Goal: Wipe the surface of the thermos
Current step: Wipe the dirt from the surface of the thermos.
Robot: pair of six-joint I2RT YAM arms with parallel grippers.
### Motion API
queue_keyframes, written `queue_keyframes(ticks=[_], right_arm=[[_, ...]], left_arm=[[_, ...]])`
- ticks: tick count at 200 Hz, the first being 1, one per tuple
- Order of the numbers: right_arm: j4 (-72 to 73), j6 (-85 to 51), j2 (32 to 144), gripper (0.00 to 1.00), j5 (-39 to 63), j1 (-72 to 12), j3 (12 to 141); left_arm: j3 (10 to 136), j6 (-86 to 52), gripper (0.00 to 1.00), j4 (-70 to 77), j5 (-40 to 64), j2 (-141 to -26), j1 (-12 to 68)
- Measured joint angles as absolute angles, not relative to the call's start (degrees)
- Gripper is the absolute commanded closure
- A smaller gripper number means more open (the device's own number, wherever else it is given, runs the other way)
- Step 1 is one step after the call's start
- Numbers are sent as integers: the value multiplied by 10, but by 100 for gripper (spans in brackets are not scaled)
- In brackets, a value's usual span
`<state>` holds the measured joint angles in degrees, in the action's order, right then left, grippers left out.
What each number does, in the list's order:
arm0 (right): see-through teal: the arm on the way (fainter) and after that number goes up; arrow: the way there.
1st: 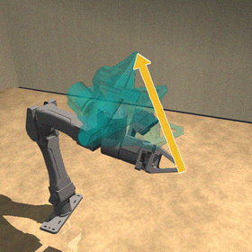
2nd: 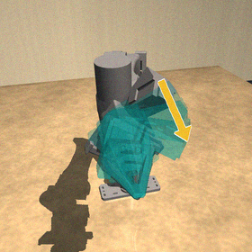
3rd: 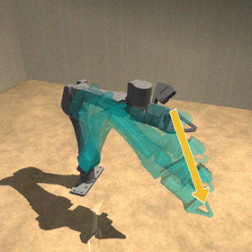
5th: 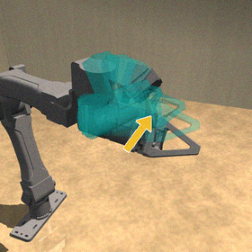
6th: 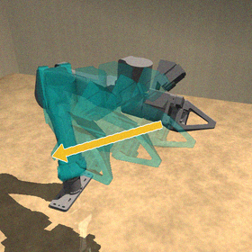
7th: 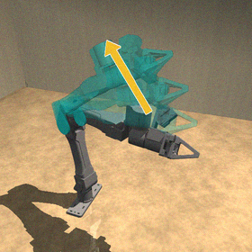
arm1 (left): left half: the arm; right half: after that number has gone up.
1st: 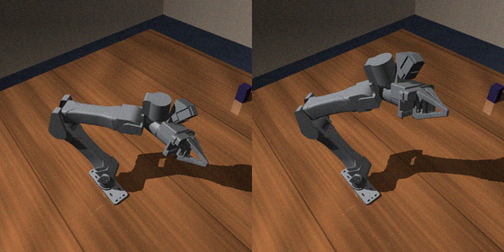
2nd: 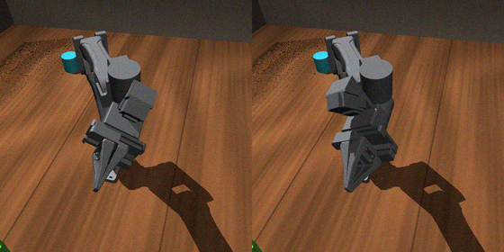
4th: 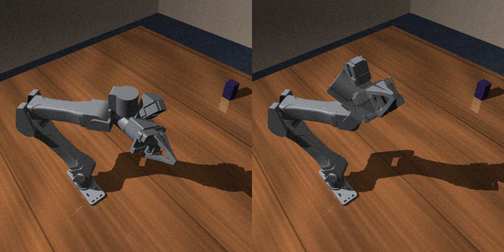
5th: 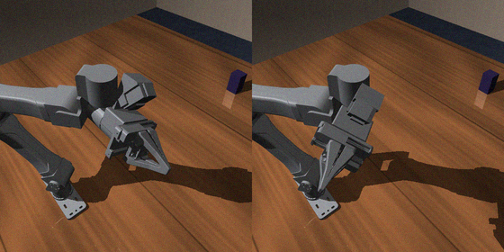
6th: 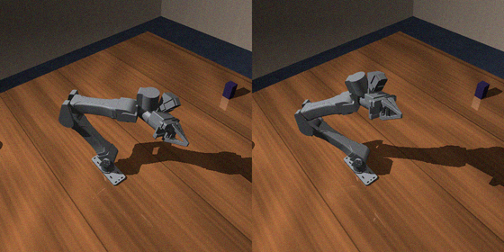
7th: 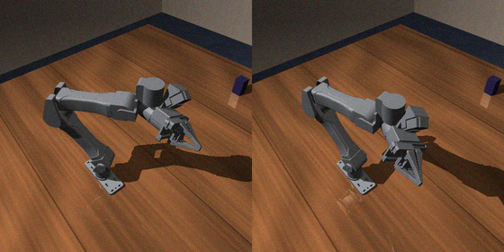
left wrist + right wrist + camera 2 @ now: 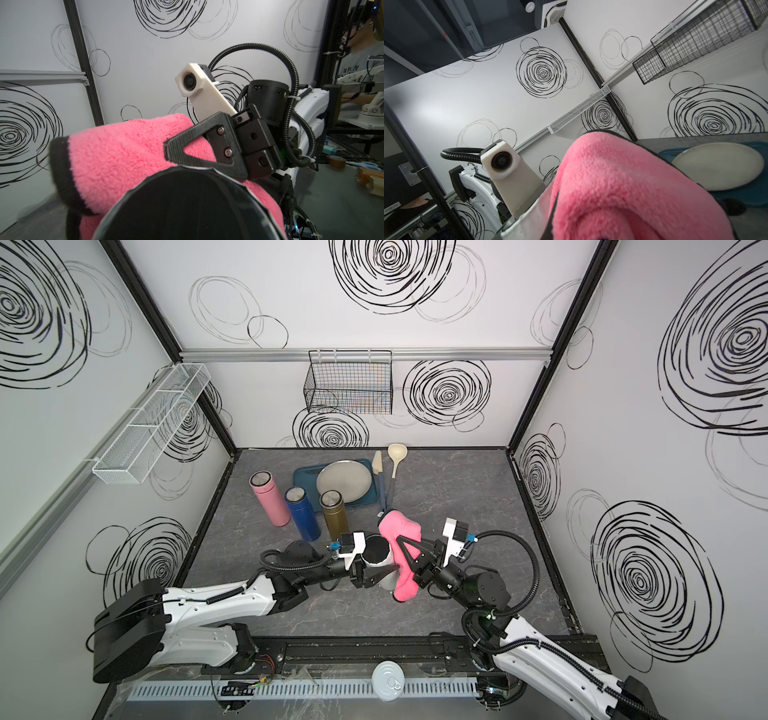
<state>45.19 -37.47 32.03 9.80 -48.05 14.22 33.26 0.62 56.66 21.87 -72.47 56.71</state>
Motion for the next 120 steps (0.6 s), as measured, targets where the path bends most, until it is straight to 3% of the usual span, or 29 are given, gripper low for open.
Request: queue_keyframes(ticks=[42, 71, 120], right_arm=[[515, -391, 377, 100, 65, -481, 99], [476, -415, 413, 100, 41, -463, 37], [433, -405, 389, 100, 57, -472, 113]], left_arm=[[327, 29, 100, 563, 192, -704, 573], [312, 59, 100, 584, 176, -691, 583], [296, 95, 100, 617, 156, -682, 597]])
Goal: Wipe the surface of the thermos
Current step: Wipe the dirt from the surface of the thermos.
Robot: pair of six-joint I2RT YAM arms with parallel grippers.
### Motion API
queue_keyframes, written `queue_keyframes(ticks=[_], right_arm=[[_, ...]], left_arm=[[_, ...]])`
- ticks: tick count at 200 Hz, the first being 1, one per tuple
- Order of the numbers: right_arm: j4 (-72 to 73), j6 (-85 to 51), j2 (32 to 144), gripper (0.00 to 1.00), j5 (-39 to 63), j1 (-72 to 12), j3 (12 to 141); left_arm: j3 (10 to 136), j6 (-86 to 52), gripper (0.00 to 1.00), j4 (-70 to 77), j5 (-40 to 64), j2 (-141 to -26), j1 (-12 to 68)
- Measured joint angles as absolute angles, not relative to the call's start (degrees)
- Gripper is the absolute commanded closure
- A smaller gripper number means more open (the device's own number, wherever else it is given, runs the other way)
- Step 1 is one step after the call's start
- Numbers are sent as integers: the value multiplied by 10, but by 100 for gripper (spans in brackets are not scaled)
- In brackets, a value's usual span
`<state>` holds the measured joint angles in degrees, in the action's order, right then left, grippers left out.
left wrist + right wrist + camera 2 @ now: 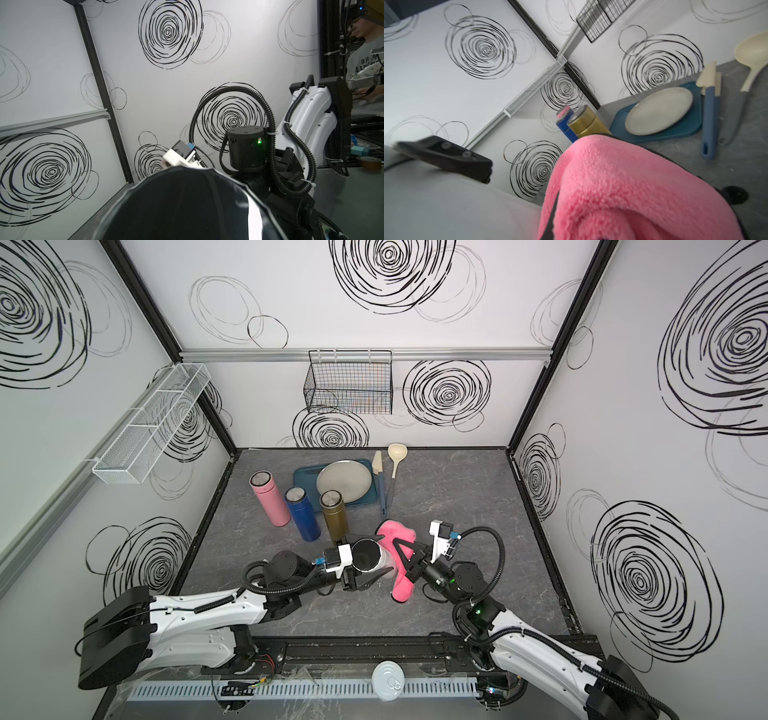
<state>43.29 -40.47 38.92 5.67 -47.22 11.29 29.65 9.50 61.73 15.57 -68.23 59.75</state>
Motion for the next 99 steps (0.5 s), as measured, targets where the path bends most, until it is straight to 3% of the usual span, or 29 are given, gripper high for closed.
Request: queue_keyframes(ticks=[42, 99], right_arm=[[461, -389, 406, 100, 57, -496, 145], [461, -397, 487, 100, 17, -477, 77]], left_arm=[[295, 117, 100, 618, 147, -668, 601], [295, 136, 100, 582, 157, -668, 601]])
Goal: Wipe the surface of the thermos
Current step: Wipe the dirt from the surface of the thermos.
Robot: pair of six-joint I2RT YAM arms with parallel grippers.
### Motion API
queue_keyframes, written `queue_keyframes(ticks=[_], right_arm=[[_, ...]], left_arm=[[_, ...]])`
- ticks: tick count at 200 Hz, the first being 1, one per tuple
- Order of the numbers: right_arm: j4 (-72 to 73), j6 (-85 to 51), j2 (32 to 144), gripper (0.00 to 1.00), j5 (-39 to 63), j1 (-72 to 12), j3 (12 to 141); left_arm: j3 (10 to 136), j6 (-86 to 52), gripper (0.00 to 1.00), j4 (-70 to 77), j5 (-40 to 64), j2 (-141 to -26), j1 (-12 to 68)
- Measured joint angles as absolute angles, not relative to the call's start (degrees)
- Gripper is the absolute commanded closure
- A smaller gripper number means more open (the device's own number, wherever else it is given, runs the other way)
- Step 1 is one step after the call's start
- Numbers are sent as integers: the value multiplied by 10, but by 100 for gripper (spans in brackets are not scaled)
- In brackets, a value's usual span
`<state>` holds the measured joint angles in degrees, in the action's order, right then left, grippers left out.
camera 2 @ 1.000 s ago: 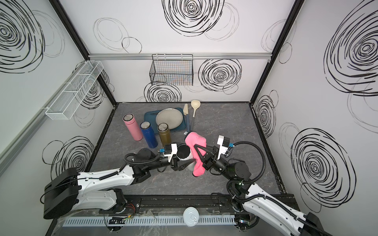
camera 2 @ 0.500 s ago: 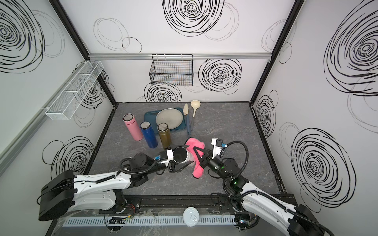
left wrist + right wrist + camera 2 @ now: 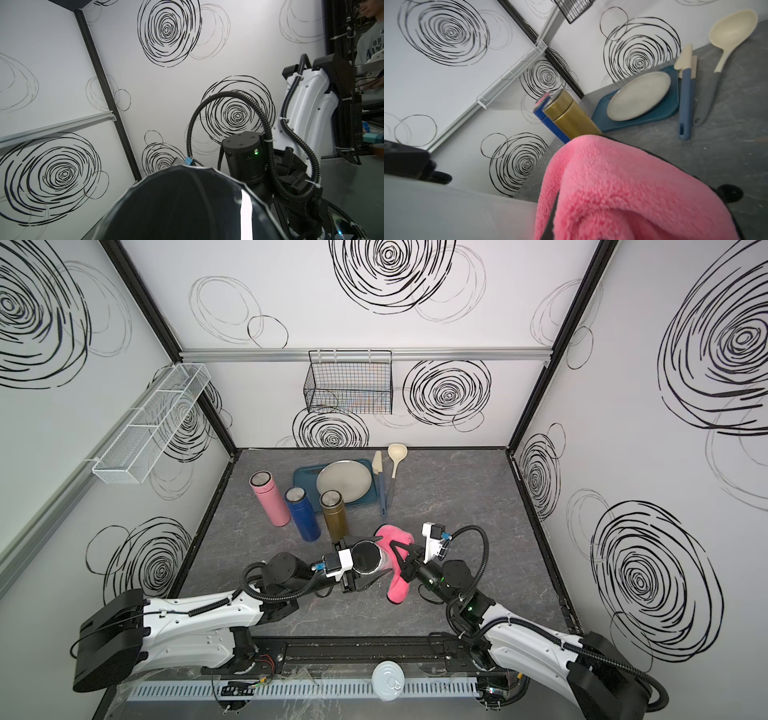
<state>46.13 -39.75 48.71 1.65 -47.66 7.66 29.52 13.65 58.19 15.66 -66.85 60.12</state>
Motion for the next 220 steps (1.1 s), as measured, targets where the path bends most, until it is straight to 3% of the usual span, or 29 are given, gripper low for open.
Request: queue_keyframes(ticks=[65, 133, 172, 220], right_arm=[[420, -372, 401, 100, 66, -495, 179], [455, -404, 440, 100, 37, -489, 70], [393, -391, 390, 100, 58, -490, 121], [429, -387, 390, 100, 76, -499, 150]], left_arm=[[309, 196, 100, 560, 233, -678, 599], [318, 248, 100, 510, 315, -706, 596], [320, 268, 100, 506, 349, -708, 586], [324, 300, 100, 494, 371, -708, 582]])
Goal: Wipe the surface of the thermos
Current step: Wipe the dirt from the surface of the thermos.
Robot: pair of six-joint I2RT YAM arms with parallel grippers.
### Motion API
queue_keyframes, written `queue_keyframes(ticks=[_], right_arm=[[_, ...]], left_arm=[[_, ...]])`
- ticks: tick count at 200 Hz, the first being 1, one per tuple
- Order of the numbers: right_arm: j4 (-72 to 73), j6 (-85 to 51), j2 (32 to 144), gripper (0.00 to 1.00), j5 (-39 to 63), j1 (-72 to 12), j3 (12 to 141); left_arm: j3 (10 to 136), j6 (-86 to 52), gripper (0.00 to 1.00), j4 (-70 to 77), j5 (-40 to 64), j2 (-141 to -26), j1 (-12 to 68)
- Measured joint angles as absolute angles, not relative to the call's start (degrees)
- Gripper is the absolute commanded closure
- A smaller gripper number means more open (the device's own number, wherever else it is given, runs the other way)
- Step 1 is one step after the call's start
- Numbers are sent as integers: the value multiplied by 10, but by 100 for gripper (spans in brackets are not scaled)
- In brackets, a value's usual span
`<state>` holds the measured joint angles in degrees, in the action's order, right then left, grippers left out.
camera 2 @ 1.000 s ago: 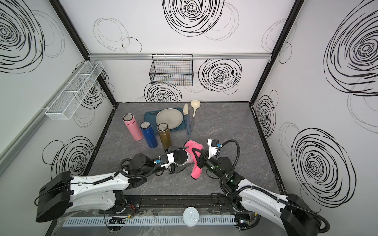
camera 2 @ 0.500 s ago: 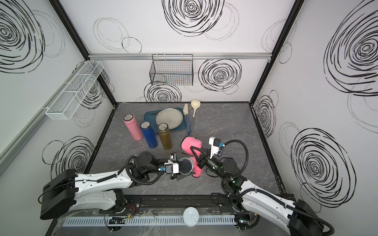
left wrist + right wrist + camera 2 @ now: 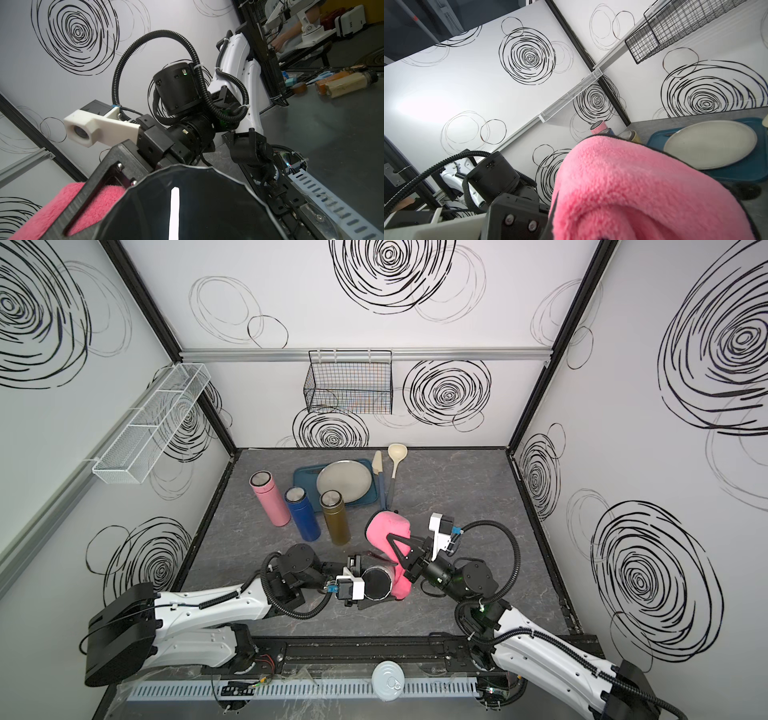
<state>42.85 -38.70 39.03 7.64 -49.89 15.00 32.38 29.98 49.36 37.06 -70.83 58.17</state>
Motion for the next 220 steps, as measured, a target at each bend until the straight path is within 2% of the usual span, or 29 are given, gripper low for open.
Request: queue_keyframes(ticks=[42, 96, 133, 168, 220], right_arm=[[425, -409, 437, 100, 53, -478, 64], [389, -393, 378, 100, 77, -484, 139], [436, -391, 402, 100, 71, -503, 128], [439, -411, 459, 100, 64, -472, 69], [410, -398, 410, 100, 114, -469, 136]], left_arm=[[324, 321, 100, 459, 390, -708, 582], [324, 345, 100, 460, 396, -708, 582], [324, 363, 100, 456, 398, -707, 584], [324, 374, 100, 429, 403, -707, 584], [324, 397, 100, 428, 423, -707, 580]])
